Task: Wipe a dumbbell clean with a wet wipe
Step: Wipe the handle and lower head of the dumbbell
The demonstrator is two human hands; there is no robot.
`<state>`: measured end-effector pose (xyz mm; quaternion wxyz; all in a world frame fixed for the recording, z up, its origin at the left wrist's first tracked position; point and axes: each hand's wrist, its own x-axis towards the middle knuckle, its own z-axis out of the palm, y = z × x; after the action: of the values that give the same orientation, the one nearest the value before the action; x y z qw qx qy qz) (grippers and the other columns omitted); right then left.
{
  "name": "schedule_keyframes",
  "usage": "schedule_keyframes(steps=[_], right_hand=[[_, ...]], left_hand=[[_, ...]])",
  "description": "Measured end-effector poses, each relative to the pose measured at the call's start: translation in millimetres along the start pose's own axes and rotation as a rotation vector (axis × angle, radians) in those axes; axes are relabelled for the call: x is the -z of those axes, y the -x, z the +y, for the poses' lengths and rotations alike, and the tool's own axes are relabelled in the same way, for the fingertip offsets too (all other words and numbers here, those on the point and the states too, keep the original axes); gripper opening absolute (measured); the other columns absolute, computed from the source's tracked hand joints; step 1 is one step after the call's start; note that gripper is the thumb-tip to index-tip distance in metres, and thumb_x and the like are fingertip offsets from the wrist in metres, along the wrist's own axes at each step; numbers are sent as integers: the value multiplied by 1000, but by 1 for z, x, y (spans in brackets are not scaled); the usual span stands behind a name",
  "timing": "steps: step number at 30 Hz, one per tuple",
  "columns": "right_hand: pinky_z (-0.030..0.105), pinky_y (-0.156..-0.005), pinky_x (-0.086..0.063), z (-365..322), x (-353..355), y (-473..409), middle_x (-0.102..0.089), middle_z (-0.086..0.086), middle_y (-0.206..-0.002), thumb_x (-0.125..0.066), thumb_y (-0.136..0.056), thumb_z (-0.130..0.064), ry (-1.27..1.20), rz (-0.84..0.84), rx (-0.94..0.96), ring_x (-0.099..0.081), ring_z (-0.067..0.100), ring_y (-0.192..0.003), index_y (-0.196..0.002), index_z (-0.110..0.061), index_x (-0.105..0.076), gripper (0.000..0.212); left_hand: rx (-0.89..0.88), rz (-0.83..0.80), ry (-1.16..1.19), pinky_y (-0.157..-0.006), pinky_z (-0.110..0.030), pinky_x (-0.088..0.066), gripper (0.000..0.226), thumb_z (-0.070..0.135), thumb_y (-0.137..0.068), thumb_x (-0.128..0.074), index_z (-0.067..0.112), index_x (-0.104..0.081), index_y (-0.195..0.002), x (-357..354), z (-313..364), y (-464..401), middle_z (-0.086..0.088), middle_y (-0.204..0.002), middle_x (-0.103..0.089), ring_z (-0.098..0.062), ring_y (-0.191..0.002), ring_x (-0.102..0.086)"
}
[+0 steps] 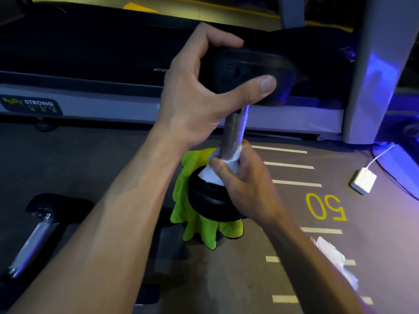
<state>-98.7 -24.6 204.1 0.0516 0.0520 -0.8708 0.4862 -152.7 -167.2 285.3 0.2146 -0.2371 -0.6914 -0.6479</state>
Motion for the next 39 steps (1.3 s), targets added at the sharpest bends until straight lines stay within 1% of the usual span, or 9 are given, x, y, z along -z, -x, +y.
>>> schedule_keyframes(steps=[4,7,9,13,16,20,27,34,39], right_hand=[[32,-84,-55,-31,-11,-21,-69,1,-98,-66,-95,-16,-258,260,23,-66,9,-87,-112,-11,-54,21],[26,-92,-52,-42,-10,-37,-68,-4,-106,-63,-96,-9,-306,354,106,-64,4,-96,-116,-22,-53,26],[27,-85,-53,-35,-8,-26,-69,-5,-96,-63,-98,-19,-204,279,92,-64,2,-87,-109,-19,-53,15],[32,-75,-45,-19,1,3,-68,0,-97,-70,-94,-37,187,-55,-81,-63,21,-91,-110,-13,-49,35],[21,-62,-37,-19,11,9,-61,-7,-89,-74,-91,-30,199,-105,-66,-57,3,-80,-104,-16,-45,35],[6,-63,-39,-15,20,8,-59,-15,-83,-72,-93,-30,196,-131,-16,-56,-11,-73,-102,-19,-54,23],[25,-80,-55,-36,1,-25,-71,-8,-89,-63,-97,-25,-283,187,165,-67,2,-86,-103,-21,-58,8],[28,-83,-48,11,21,-2,-67,-12,-103,-59,-91,-48,136,-244,99,-63,7,-96,-117,-20,-58,38],[24,-78,-47,4,15,5,-70,-16,-96,-41,-106,-46,20,-104,104,-63,2,-91,-107,-29,-62,27]], left_hand=[[-4,-4,-45,-86,-45,-61,61,40,-75,-92,9,-62,-118,-5,5,2,-1,-110,-70,-18,-103,-71],[-1,10,-81,-85,-42,-61,62,46,-74,-91,12,-63,-117,-5,6,1,2,-109,-70,-15,-103,-71],[16,33,-76,-85,-43,-61,62,45,-74,-92,10,-63,-117,-3,5,0,0,-109,-71,-18,-102,-72],[41,66,-46,-85,-39,-60,59,41,-75,-93,9,-63,-115,3,2,0,1,-106,-70,-17,-99,-71],[33,52,-34,-85,-37,-60,59,38,-76,-93,8,-63,-117,3,3,2,-1,-108,-71,-20,-101,-71],[15,47,-42,-86,-33,-59,59,36,-76,-93,6,-63,-118,3,5,5,2,-108,-70,-16,-101,-71],[-8,24,-72,-88,-40,-61,62,38,-75,-92,6,-62,-119,3,8,7,1,-110,-69,-18,-104,-71],[31,39,-23,-93,-36,-59,60,32,-77,-91,7,-59,-122,6,4,10,3,-114,-66,-15,-107,-69],[210,15,-36,-122,-38,-40,114,45,-65,-94,21,-30,-157,0,-25,31,3,-156,-44,-9,-147,-44]])
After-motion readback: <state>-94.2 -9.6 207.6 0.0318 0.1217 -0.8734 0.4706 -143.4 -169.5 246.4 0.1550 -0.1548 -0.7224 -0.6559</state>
